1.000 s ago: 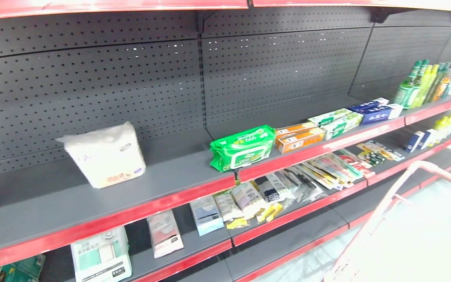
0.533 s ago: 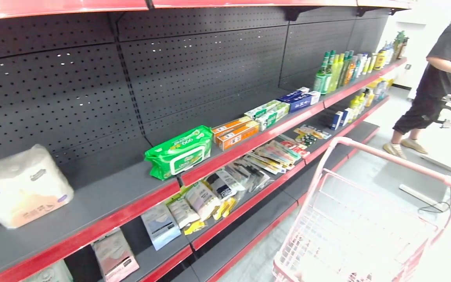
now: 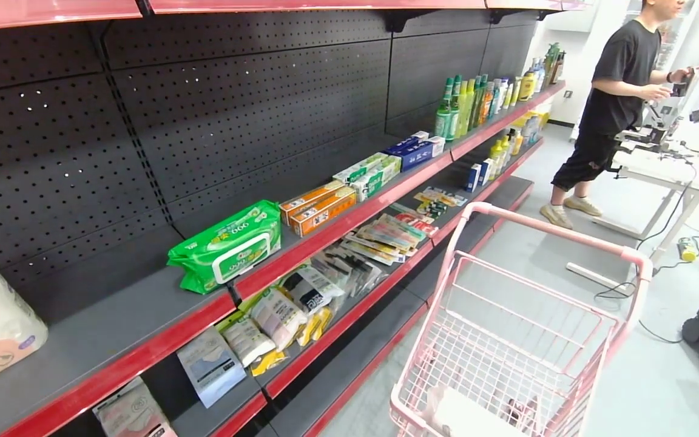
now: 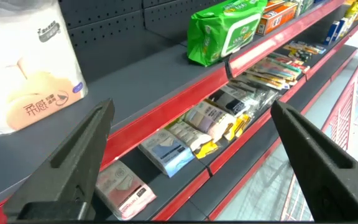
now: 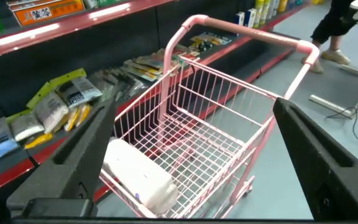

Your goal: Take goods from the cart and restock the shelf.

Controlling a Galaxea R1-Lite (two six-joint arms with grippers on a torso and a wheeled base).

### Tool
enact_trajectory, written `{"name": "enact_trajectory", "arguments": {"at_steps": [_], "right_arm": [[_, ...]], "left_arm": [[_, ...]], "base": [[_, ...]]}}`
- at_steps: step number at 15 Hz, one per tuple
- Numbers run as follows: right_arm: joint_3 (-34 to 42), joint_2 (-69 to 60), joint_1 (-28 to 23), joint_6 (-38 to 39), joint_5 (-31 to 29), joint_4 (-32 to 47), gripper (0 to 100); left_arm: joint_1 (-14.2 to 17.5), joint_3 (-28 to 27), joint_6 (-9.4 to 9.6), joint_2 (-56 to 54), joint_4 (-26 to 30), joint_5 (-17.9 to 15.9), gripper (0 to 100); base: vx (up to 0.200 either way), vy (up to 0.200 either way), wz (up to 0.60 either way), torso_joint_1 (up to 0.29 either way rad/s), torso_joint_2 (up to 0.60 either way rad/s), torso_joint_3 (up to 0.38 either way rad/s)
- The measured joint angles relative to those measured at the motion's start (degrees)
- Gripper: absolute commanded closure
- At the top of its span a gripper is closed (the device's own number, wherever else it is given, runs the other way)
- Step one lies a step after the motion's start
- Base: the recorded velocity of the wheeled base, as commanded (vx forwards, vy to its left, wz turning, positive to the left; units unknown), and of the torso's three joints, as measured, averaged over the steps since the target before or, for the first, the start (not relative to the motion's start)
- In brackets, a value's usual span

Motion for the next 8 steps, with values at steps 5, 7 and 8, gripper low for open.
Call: {"name": "enact_trajectory", "arguments": {"at_steps": [5, 7, 8], "right_arm": [[-12.5, 9.4, 0.7, 6.2, 1.6, -0.3, 0], [-20.9, 21.5, 0.7, 3.1, 0.6, -0.3, 0], [-24.1, 28.9, 0.7, 1.1, 0.1, -0.2, 0]], "left_arm": [[0.0, 0.0, -0.02, 0.0, 0.0, 0.0, 0], [0.0, 0.0, -0.02, 0.0, 0.0, 0.0, 0], [0.0, 0.0, 0.0, 0.0, 0.0, 0.0, 0]], "base": [[0.0, 0.0, 0.0, 0.0, 0.0, 0.0], [0.0, 0.0, 0.0, 0.0, 0.0, 0.0], [0.0, 0.0, 0.0, 0.0, 0.0, 0.0]]}}
